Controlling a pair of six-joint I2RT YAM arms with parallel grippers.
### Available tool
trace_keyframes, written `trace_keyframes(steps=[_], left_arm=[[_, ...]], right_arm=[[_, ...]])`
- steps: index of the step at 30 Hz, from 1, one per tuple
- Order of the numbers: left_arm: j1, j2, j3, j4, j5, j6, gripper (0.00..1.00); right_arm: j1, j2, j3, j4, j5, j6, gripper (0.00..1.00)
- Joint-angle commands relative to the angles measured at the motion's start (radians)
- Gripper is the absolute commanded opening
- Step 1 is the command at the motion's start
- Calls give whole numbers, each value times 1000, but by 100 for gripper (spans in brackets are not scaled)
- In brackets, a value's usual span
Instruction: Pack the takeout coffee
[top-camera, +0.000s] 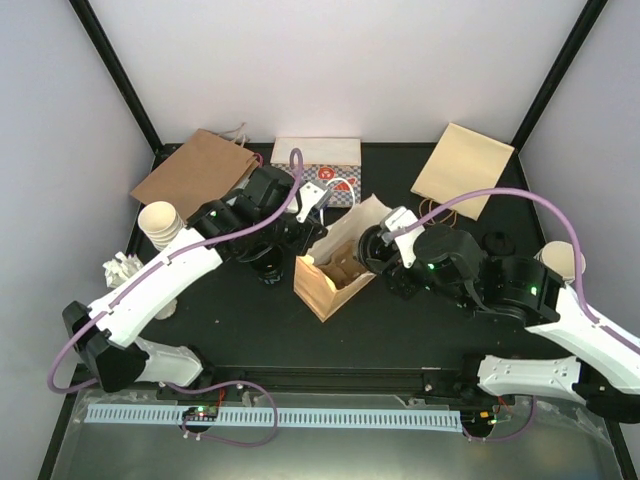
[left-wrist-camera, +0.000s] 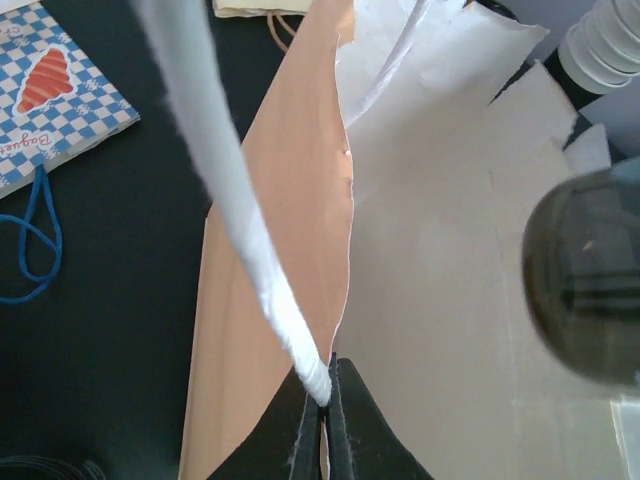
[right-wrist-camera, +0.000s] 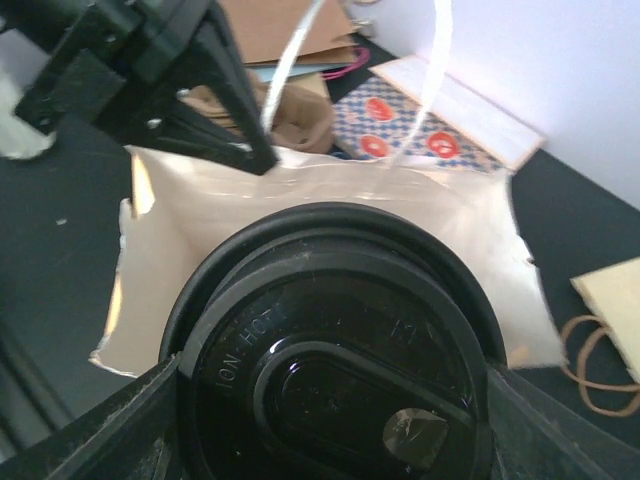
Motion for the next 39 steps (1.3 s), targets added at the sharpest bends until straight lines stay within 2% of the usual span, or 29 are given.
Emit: trace_keyframes(steps=[1, 4, 7, 18, 20, 28, 35, 39], left_arm=[[-5, -67, -37, 22, 64, 49, 2], [-9, -104, -52, 12, 109, 74, 2], [-22, -118, -58, -4, 117, 91, 2], [-95, -195, -118, 1, 90, 227, 2], [-124, -220, -146, 17, 74, 253, 2], [-173, -308, -222, 87, 2, 314, 2], [-194, -343, -236, 134, -27, 363, 2], [-244, -370, -271, 153, -25, 377, 2]], right_arm=[[-5, 3, -31, 46, -221, -65, 63], [-4, 25, -46, 47, -323, -139, 64], [-5, 27, -80, 80, -395, -208, 59], [4, 47, -99, 98, -525, -456, 59], [12, 50, -108, 87, -528, -520, 56], [120, 33, -183, 76, -508, -761, 53], [296, 53, -224, 135, -344, -782, 53], [348, 66, -240, 139, -228, -790, 52]])
